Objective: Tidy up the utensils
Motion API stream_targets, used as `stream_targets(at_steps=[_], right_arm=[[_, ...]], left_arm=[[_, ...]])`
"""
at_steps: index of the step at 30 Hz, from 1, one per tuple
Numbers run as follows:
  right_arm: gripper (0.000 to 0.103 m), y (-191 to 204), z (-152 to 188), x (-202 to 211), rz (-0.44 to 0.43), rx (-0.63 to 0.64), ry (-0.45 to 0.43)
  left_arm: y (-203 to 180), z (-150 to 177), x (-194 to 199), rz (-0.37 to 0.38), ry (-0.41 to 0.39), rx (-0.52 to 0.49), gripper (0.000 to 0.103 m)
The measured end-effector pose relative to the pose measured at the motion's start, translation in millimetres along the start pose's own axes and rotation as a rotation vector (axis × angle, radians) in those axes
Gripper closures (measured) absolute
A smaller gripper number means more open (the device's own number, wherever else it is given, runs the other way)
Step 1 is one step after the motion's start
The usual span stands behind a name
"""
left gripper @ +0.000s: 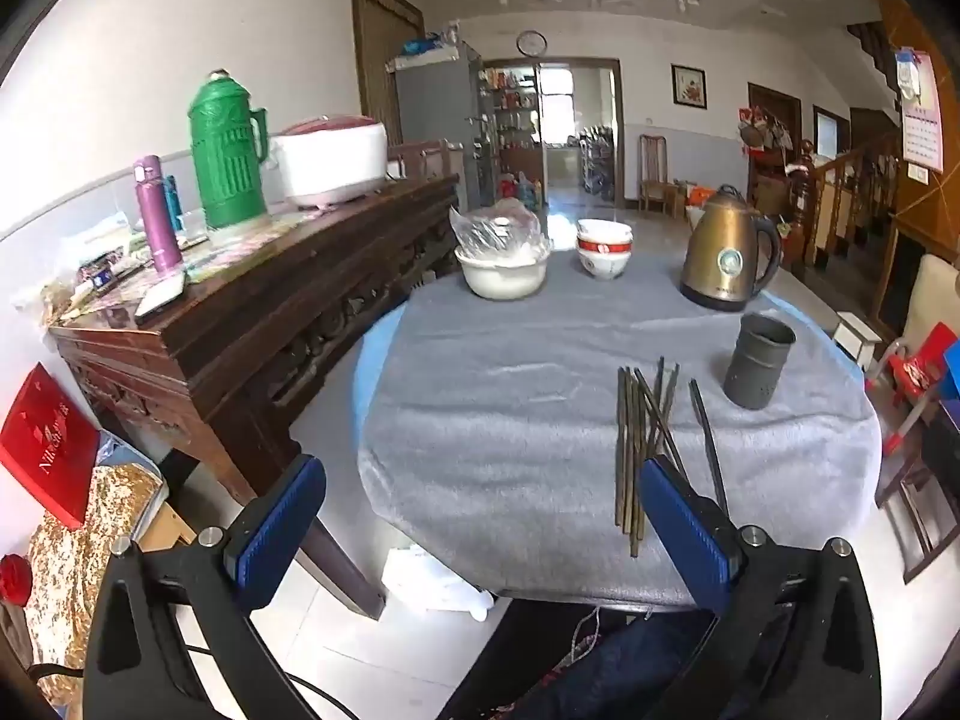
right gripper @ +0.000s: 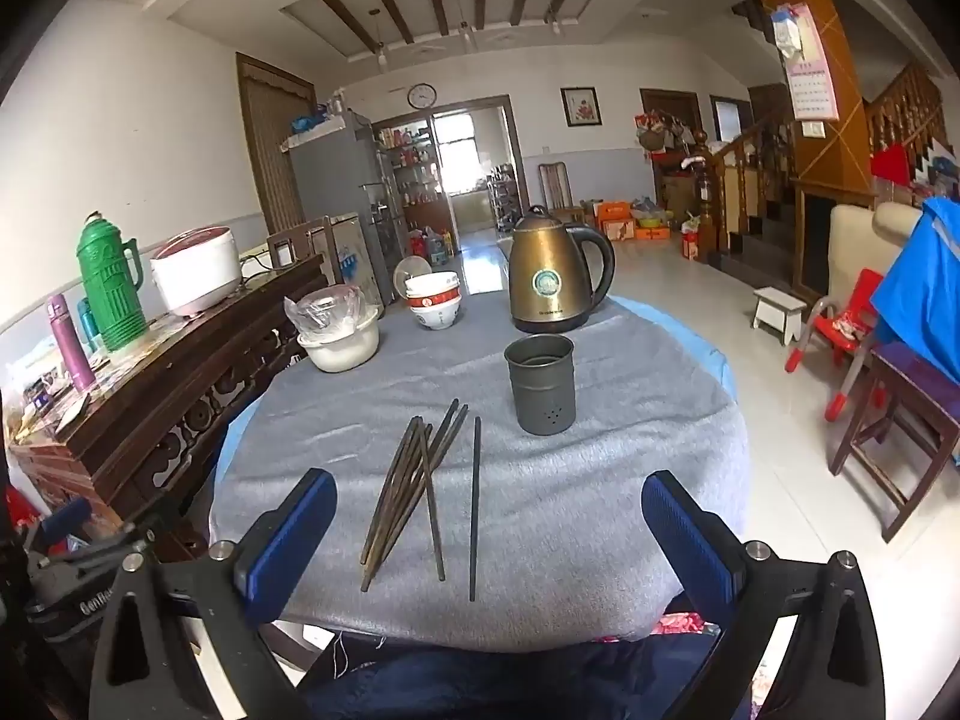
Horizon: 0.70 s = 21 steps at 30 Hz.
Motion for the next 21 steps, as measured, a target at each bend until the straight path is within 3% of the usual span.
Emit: stream_targets(at_steps=[8, 21], right_arm=[[0.0, 4, 5, 8, -0.012, 0.01, -0.008], [0.0, 12, 10, 8, -0.022, 0.032, 0.002]], left_arm=[[-5, 1, 1, 0.013, -0.037, -0.039, 0.0], [-2, 5, 1, -0.001, 0.008, -0.05, 0.0]])
Point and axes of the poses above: each gripper's, at about its wrist camera, not at the fingertips, and x roughly against the way its jaws point, y to its left, z to its underside, the point moved 9 cm from there along -x, roughly the way its jaws point, and after that the axes turned 1 degree about -x, right-handed, at the moved point
